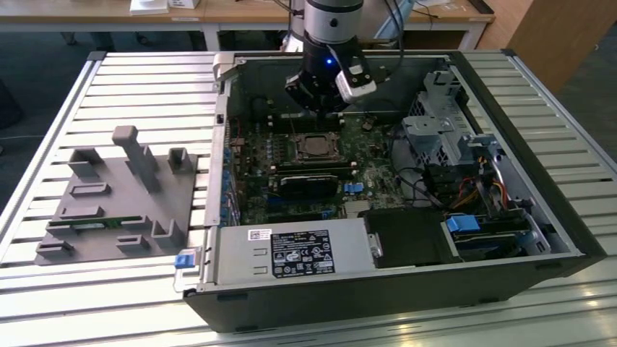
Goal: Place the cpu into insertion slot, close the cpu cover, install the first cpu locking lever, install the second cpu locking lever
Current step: 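Install the first cpu locking lever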
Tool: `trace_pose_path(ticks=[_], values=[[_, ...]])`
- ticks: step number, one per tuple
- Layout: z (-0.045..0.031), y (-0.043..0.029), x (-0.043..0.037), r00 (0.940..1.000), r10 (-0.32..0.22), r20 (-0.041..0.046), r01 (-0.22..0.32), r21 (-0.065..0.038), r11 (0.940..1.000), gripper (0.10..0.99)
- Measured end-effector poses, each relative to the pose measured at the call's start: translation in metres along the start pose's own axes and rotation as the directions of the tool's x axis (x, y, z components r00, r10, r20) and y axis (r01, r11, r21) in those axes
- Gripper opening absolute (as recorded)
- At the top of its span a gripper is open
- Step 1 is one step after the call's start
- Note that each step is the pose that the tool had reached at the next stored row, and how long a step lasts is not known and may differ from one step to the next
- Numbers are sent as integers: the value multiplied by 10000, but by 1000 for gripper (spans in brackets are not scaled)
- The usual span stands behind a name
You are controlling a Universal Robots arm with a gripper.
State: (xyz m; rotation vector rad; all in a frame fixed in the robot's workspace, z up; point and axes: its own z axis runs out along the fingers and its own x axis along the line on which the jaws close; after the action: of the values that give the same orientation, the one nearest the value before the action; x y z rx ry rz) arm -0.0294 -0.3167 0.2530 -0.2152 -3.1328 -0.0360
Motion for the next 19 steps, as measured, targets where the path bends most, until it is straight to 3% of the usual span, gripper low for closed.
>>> trace_pose_path(ticks=[4, 8, 14, 19], values=[[5, -6, 42, 9999, -146, 11, 146, -6, 9999, 106], [6, -25, 177, 9999, -158, 20, 158, -6, 9999, 106], [15, -28, 198, 9949, -1004, 1, 1004, -5, 9949, 106], [20, -43, 310, 9942, -1073, 9, 1073, -9, 9942, 106]])
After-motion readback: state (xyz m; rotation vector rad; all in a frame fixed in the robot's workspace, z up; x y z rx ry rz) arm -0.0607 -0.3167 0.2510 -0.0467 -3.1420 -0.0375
